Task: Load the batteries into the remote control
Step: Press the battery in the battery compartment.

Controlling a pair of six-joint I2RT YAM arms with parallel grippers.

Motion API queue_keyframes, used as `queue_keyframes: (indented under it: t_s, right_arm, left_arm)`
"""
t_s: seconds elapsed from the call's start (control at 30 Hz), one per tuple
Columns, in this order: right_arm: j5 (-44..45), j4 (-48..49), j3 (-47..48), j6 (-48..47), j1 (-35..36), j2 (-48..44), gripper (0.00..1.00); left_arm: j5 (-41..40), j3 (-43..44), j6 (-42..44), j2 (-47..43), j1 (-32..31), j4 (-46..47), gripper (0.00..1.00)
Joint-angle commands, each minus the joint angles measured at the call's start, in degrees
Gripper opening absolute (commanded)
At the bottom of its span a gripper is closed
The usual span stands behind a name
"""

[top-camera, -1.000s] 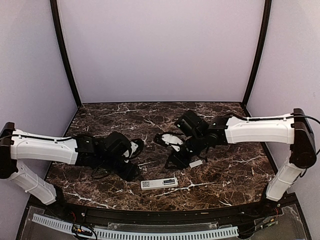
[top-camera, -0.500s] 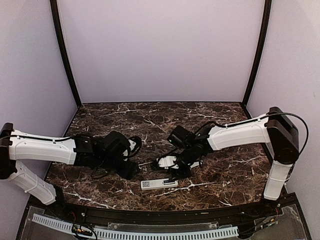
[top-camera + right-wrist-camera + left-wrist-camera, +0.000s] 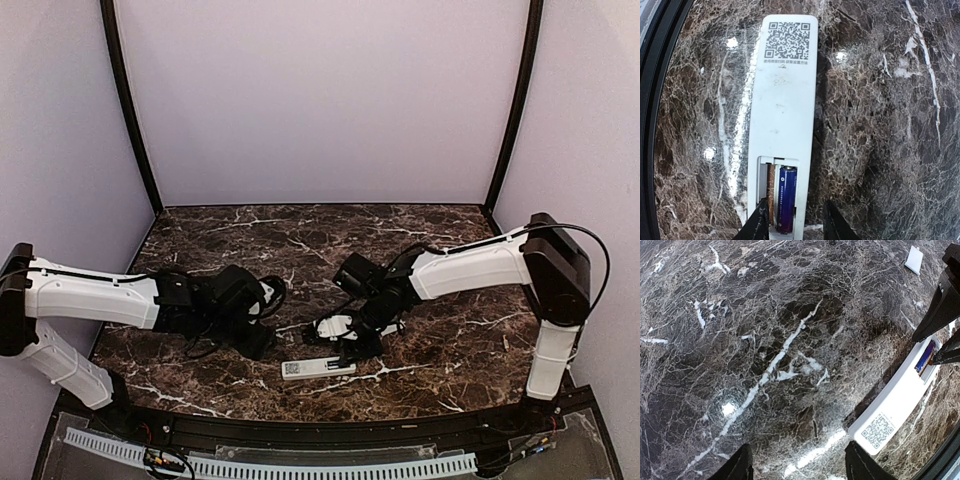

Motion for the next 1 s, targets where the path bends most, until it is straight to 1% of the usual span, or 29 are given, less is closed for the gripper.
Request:
queue_keyframes:
  t_s: [0.0,0.3,0.5,0.67,0.8,0.97]
  right_arm:
    - [-0.4,0.1,0.4,-0.2,-0.6,1.3,0.34]
    - [0.7,-1.3,1.5,-0.6,-0.4,3.5,0.32]
    - [1.3,-1.3,1.5,-0.8,-0.2,3.5,0.29]
    - [2.3,-0.5,1.3,-0.7,0.1,3.5,0.21]
    - [3.2,0.1,1.1,-0.4,0.3,3.5,0.19]
    - [4.2,0.7,0.9,0.4,0.5,3.9,0.13]
  left_arm:
    - [-1.8,1.3,0.3,-1.0,0.2,-2.0,0.62]
    - [-4.2,1.7,1.9,-1.0,0.3,-3.2,0.62]
    - [-6.4,2.6,2.9,-0.1,0.3,-4.8,0.61]
    - [-7.7,2.8,3.2,0.2,0.3,-5.4,0.61]
    - [-8.3,2.9,3.3,0.3,0.3,-6.2,0.60]
    - [-8.7,2.8,3.4,0.0,0.3,-6.3,0.60]
